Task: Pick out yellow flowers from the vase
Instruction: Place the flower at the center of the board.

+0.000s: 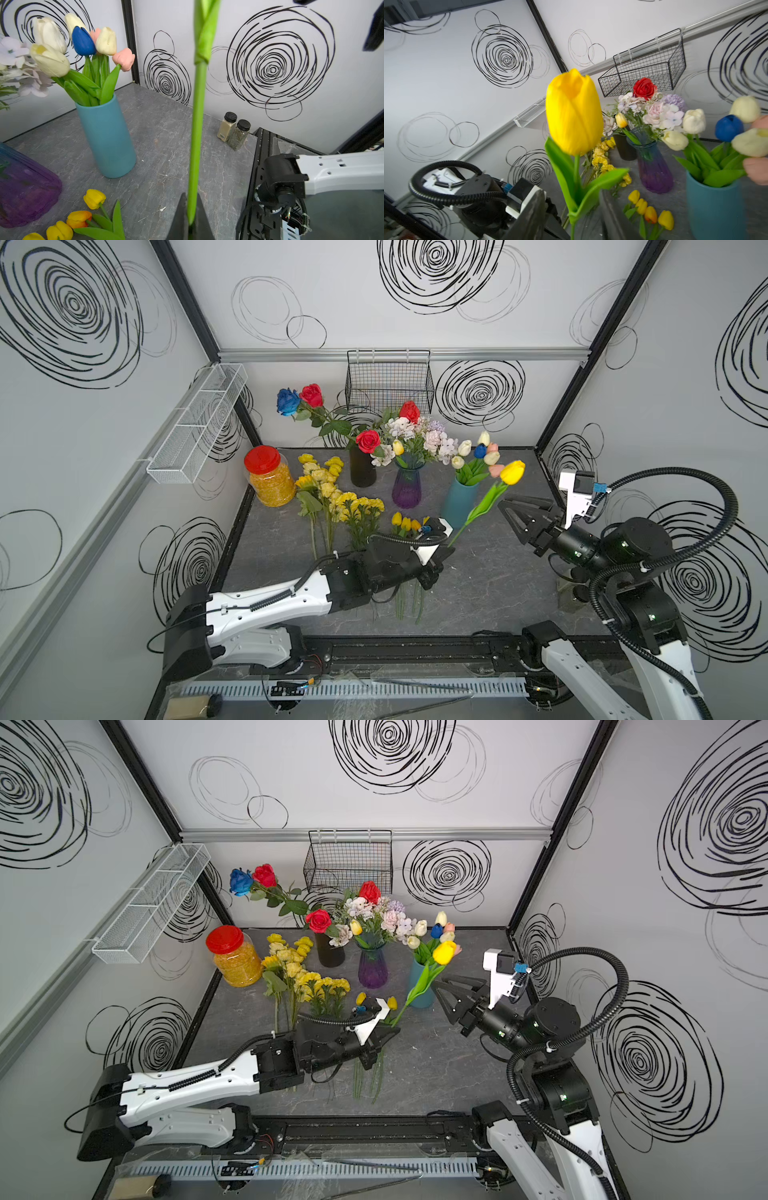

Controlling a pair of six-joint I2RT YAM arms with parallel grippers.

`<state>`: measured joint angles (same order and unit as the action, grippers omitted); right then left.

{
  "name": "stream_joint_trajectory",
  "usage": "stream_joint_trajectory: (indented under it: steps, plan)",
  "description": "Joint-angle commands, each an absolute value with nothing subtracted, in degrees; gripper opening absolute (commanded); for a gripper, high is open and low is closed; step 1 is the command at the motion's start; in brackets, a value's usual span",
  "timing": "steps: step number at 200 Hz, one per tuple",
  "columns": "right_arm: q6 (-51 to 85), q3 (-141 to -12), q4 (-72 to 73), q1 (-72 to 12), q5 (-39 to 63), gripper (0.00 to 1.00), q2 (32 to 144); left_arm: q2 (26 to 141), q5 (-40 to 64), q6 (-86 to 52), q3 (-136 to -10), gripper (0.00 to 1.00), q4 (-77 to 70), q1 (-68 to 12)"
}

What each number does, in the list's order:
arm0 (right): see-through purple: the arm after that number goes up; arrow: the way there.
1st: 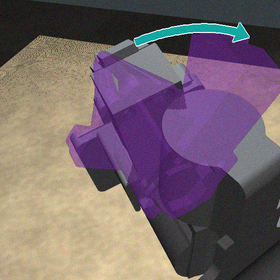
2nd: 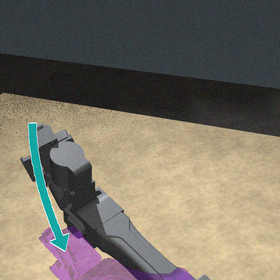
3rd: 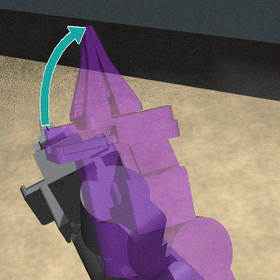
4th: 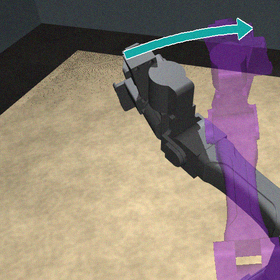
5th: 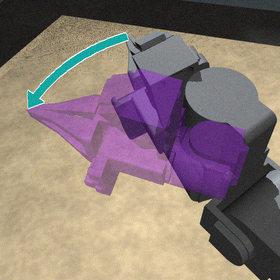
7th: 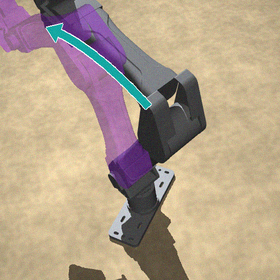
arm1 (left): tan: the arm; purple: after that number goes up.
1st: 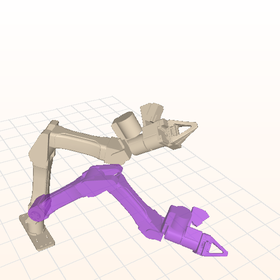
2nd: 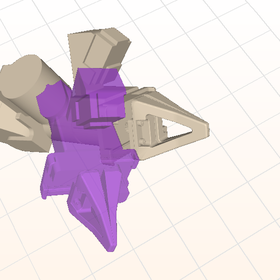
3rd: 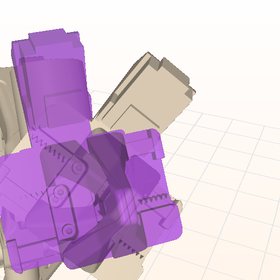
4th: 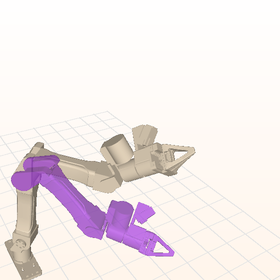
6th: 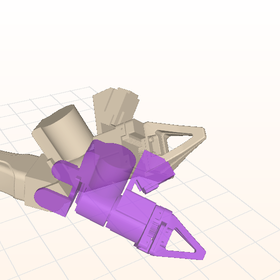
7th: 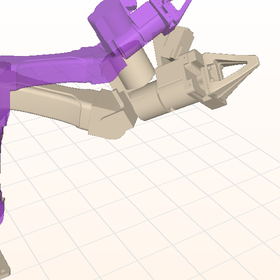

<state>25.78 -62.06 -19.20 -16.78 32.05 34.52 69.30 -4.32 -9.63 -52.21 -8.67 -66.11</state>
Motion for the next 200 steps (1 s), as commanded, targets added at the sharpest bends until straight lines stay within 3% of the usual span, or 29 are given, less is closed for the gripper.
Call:
stream_joint_trajectory:
  steps: [1,84,140,200]
  plan:
    - [23.05,-61.87,-21.24,-17.03,26.76,0.56,32.22,69.7,-8.02,-12.74,-53.11,0.01,-9.27,-65.9]
    - [20.31,-53.3,-24.79,-16.98,6.3,0.66,19.96,70.99,-11.91,-29.51,-53.6,0.01,10.45,-64.51]
    - [21.36,-47.13,-25.97,-16.99,2.9,0.68,16.46,71.3,-8.44,-41.01,-46.67,0.02,15.47,-63.44]
    - [22.44,-44.25,-24.57,-17.03,2.29,0.69,15.54,79.72,-0.99,-44.56,-44.34,0.04,10.39,-59.21]
